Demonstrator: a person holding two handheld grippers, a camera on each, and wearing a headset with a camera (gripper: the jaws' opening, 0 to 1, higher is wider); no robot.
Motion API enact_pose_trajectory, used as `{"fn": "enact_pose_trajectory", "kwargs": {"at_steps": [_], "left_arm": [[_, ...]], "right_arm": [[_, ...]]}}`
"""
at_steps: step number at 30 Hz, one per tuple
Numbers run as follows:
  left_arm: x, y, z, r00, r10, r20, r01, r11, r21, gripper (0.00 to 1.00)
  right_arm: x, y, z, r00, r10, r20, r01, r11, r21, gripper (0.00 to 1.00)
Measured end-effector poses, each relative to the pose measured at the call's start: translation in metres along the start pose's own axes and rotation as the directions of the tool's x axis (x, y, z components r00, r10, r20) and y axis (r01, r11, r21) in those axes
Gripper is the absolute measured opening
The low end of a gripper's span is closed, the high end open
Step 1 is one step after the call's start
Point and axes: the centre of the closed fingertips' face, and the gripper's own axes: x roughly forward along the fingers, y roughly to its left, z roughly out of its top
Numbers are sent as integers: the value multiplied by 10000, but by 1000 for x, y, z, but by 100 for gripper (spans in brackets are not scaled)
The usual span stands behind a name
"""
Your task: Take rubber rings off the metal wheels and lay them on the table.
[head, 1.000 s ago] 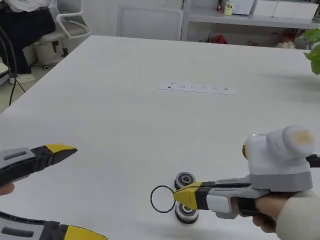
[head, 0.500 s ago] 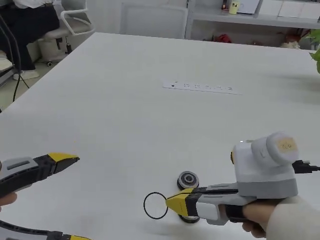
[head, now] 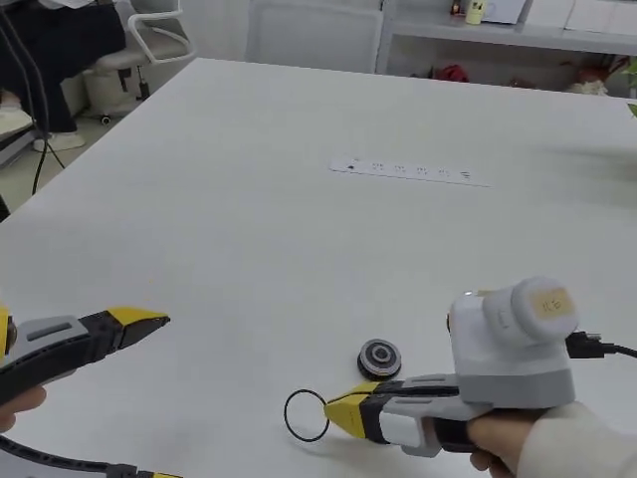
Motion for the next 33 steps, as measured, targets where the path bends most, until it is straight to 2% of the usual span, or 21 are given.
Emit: {"fn": "enact_pose_trajectory", "kwargs": {"at_steps": [8, 17, 27, 33], "left_arm": [[0, -2, -2, 10000, -54, -42, 54, 10000, -50, 99], [1, -4, -2, 9999, -122, -38, 121, 9999, -109, 99], [1, -4, -3, 9998, -165, -113, 163, 9998, -131, 99], [0, -4, -3, 9998, -187, -122, 186, 9998, -91, 99]], "right_arm": [[5, -2, -5, 9994, -191, -289, 177, 9987, -468, 0], [5, -9, -7, 9972, -536, -515, 483, 9939, -993, 6], [-1, -13, -4, 9967, -649, -492, 584, 9907, -1231, 11], [-7, -15, 3, 9970, -727, -277, 686, 9894, -1282, 12]]}}
